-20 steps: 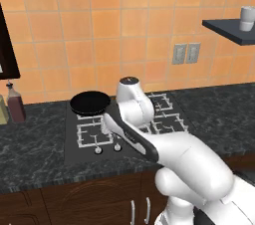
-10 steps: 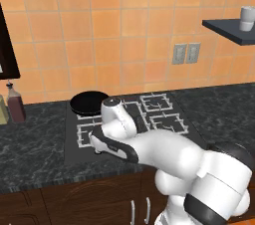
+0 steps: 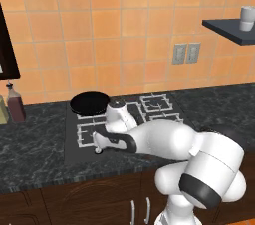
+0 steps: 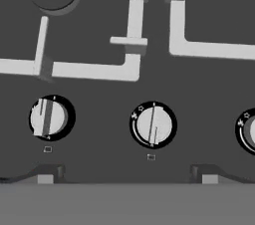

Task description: Turn off the rear left burner of the stove.

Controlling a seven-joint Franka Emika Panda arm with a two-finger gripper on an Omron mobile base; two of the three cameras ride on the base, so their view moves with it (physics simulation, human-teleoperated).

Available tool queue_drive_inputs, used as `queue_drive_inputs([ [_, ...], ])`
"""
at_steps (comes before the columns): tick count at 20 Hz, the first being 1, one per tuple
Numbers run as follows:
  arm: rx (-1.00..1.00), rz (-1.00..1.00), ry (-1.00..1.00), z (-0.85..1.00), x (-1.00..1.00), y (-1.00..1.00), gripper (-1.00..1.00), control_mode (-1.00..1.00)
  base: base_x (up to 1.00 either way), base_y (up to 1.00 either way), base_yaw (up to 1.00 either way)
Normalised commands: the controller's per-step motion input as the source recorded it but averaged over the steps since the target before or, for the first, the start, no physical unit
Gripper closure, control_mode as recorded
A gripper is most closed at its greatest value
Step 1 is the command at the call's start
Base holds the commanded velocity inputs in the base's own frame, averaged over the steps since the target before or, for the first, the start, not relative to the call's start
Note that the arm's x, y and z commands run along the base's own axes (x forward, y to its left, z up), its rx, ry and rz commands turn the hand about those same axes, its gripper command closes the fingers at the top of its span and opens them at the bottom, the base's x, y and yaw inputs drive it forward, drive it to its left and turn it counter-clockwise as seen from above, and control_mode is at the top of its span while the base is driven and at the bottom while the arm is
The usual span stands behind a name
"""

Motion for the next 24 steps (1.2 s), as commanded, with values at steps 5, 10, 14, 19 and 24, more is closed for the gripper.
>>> queue_drive_inputs([
  [5, 0.03, 0.0, -0.13, -0.33, 0.02, -0.22, -1.0, -1.0, 0.0, 0.0, 0.0],
  [10, 0.0, 0.0, -0.09, -0.19, 0.12, 0.0, -1.0, -1.0, 0.0, 0.0, 0.0],
  [14, 0.0, 0.0, -0.02, -0.11, 0.35, 0.0, -1.0, -1.0, 0.0, 0.0, 0.0],
  [19, 0.0, 0.0, 0.0, 0.0, 0.23, 0.0, -1.0, -1.0, 0.0, 0.0, 0.0],
  [24, 0.0, 0.0, 0.0, 0.0, 0.0, 0.0, -1.0, -1.0, 0.0, 0.0, 0.0],
])
